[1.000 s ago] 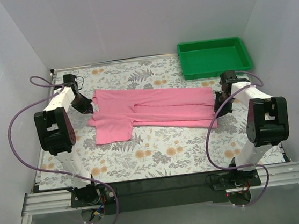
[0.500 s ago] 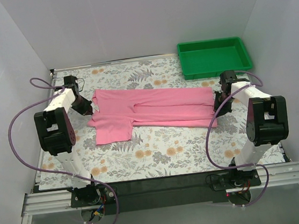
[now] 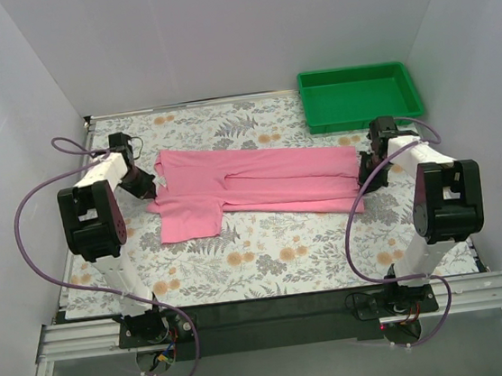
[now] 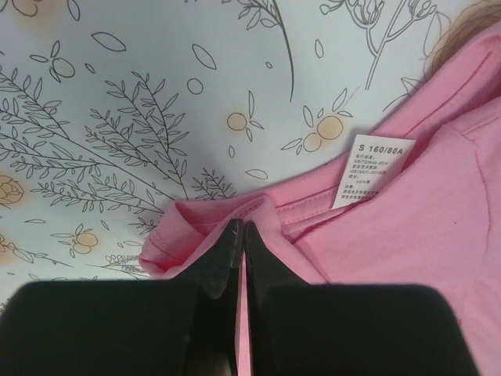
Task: Fold and stack the t-shirts
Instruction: Fold the tshirt
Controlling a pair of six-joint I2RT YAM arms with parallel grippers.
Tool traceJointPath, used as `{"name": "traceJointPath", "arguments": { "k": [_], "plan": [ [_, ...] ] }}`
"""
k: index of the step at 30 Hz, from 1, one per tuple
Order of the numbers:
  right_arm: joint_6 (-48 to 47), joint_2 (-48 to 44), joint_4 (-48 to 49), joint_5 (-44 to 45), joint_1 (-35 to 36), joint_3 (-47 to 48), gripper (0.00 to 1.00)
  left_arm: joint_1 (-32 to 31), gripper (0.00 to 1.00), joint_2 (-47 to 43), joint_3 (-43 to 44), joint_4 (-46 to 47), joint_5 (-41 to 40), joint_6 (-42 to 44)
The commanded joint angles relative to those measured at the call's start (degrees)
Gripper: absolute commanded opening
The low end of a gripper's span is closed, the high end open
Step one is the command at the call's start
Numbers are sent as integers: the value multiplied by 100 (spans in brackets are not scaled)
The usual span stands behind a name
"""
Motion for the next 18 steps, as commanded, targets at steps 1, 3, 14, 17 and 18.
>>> {"name": "traceJointPath", "arguments": {
  "k": [1,3,14,17,18],
  "plan": [
    [-131,125,177,7,-54,210,6,75,0,-393,-115,158,-303,-93],
    [-157,169,221,-45,-54,184,9,75,0,-419,-115,193,-321,-102],
    [-289,-489,186,-353,7,324,56,48,69,-1322,-194,71,-426,434],
    [-307,-815,203,-441,69,149,59,-39,80,-1858,-694,17,-260,645],
    [-316,-937,204,-467,69,79,59,-66,81,-1982,-861,-9,-216,663]
  ]
}}
